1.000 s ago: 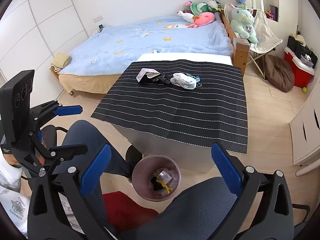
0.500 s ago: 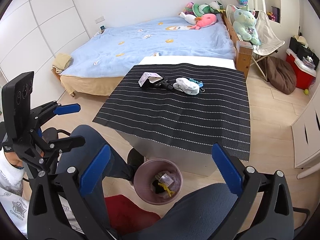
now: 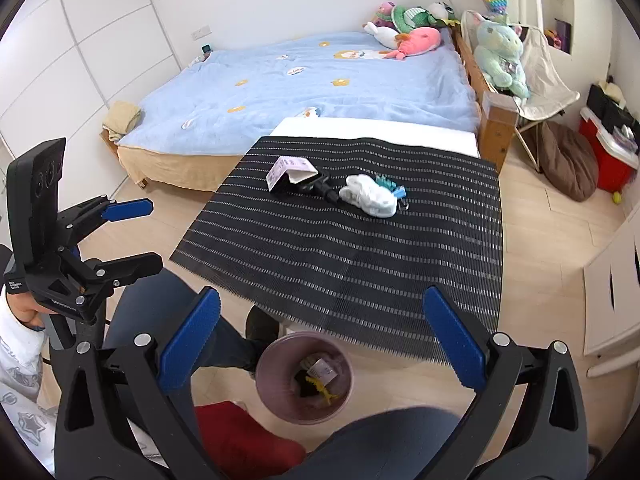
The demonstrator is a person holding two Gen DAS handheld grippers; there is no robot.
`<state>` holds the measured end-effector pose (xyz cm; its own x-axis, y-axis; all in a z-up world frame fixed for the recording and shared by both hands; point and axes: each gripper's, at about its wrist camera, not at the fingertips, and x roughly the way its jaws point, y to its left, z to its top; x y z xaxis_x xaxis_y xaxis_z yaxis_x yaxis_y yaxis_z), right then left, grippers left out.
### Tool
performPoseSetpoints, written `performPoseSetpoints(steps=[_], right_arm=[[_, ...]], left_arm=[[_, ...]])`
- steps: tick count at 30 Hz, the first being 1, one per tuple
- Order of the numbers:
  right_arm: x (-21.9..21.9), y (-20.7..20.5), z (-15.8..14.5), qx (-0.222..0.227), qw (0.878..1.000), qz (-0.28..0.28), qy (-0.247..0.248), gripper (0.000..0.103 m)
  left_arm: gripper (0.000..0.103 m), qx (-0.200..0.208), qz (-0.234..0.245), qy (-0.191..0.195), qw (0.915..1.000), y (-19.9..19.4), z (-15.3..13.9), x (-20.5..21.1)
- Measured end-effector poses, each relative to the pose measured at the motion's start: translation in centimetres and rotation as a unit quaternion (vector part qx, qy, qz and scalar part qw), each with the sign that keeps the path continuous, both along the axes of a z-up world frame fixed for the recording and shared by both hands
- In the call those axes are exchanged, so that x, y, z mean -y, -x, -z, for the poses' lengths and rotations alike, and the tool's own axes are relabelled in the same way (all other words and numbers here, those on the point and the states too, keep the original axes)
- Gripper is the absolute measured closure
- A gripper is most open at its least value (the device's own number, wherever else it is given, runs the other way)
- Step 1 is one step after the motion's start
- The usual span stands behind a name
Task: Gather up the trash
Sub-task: 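Move the right gripper back over the mat toward the white socks, then grasp the white socks with the right gripper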
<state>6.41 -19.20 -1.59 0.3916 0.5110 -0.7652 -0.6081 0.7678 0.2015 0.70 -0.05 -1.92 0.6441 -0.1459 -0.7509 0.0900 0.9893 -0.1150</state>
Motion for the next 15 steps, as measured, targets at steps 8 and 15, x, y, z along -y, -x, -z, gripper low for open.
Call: performPoseSetpoints(steps=[8, 15], right_arm=[[-2.8, -4.3, 0.7, 0.031, 0.997, -0.034, 0.057, 0.003], [-5.0, -8.1, 2.3, 0.048, 0.990, -0.073, 0.111, 0.003]], left_arm=[[0.008, 0.002, -0.012, 0.004, 0.9999, -1.7, 0.0, -1.0], [0.008, -0.005, -0.012, 0.009, 0.9999, -2.1, 0.7, -1.1]])
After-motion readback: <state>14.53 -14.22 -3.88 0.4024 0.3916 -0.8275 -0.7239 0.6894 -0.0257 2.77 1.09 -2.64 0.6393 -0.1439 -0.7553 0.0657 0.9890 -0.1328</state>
